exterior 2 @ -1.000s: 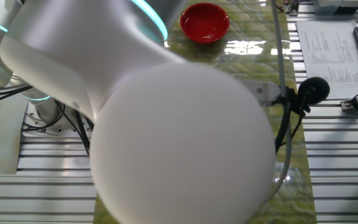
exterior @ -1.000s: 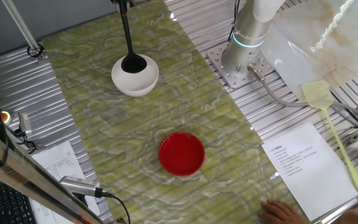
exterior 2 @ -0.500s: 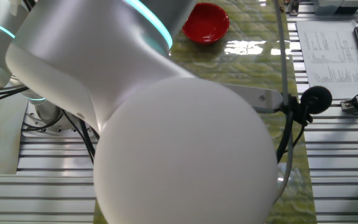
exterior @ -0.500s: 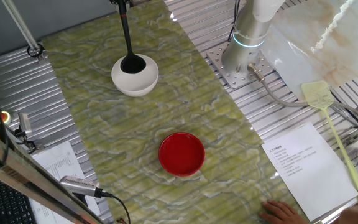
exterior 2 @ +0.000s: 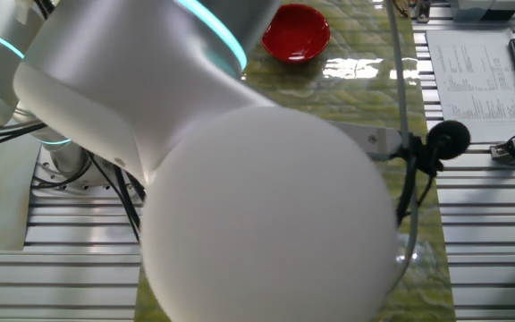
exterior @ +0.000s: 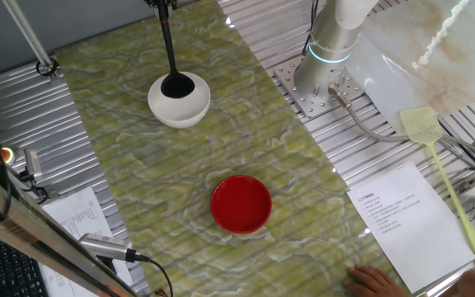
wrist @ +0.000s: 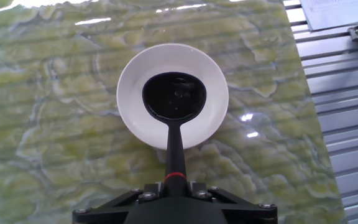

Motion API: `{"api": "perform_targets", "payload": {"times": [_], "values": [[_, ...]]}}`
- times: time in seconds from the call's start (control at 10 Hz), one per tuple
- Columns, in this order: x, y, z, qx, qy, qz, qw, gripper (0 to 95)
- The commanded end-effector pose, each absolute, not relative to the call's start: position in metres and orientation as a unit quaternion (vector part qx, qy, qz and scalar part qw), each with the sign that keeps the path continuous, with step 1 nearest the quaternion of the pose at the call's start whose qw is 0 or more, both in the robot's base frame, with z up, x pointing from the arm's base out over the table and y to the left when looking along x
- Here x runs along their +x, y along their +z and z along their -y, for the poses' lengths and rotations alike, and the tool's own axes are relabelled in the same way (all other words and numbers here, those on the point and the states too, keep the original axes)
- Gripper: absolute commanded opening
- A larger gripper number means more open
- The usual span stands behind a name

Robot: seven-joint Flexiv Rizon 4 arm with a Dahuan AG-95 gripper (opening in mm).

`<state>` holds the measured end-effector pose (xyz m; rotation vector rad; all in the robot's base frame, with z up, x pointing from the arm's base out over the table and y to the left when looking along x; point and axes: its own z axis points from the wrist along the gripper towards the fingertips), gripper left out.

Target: Scoop water with a large spoon from one bowl to another

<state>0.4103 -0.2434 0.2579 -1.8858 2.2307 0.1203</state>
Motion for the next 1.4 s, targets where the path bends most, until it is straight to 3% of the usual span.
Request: {"api": "perform_targets", "payload": {"times": [0.1, 0.6, 1.4], "values": [[0.408, 0.256, 0.247, -0.640, 0.041, -0.759, 0.106, 0.0], [0.411, 0.250, 0.247, -0.646, 0.036, -0.759, 0.075, 0.0], [0.419, 0.248, 0.235, -0.639, 0.036, -0.766, 0.058, 0.0]]}}
